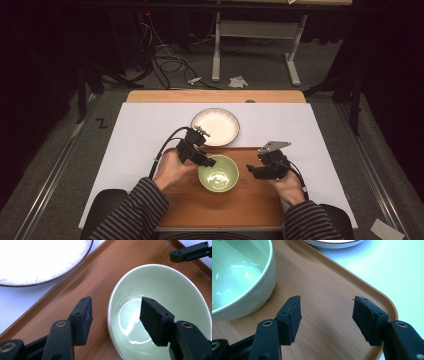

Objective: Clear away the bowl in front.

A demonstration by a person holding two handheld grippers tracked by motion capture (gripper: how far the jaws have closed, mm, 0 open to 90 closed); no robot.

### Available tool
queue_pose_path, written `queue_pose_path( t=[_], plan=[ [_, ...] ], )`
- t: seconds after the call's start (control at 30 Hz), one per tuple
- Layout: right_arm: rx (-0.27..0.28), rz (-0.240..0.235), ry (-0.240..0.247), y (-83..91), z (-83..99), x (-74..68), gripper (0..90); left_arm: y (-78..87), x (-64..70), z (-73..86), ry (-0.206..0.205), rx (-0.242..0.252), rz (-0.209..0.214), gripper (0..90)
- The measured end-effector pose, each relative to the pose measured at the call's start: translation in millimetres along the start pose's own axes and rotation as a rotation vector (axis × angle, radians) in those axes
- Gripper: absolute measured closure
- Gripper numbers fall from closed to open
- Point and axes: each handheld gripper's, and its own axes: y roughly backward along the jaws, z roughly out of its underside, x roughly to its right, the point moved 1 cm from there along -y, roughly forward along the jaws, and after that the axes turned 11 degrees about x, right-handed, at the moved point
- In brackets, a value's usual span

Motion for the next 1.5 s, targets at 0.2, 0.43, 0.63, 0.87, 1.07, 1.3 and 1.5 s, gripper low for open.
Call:
queue_pose_path(
  t=[0.2, 0.43, 0.63, 0.87, 1.07, 1.3, 1.5],
  plan=[
    [-0.001, 0.003, 0.002, 0.4, -0.2, -0.1, 41.4, 2.9, 0.1, -1.1, 0.001, 0.006, 0.001, 43.1],
    [-0.001, 0.004, -0.001, 0.4, -0.2, 0.0, 41.4, 11.4, -1.4, -1.6, 0.013, 0.026, 0.004, 42.5],
    [0.000, 0.004, 0.000, 0.7, -0.4, -0.1, 41.4, 21.1, -1.9, -2.3, 0.033, 0.050, 0.007, 42.1],
    [0.000, 0.003, -0.001, 0.8, -0.4, -0.1, 41.4, 27.6, -4.0, -1.4, 0.043, 0.061, -0.006, 42.2],
    [0.002, 0.000, -0.001, 0.7, -0.4, 0.2, 41.4, 31.0, -5.7, 0.2, 0.048, 0.064, -0.019, 42.3],
    [0.000, -0.002, -0.001, 0.1, -0.1, -0.2, 41.4, 36.5, -10.5, 3.4, 0.068, 0.078, -0.032, 42.9],
    [-0.002, 0.000, -0.002, 0.4, -0.3, -0.1, 41.4, 40.4, -13.6, 5.9, 0.083, 0.091, -0.048, 42.1]
  ],
)
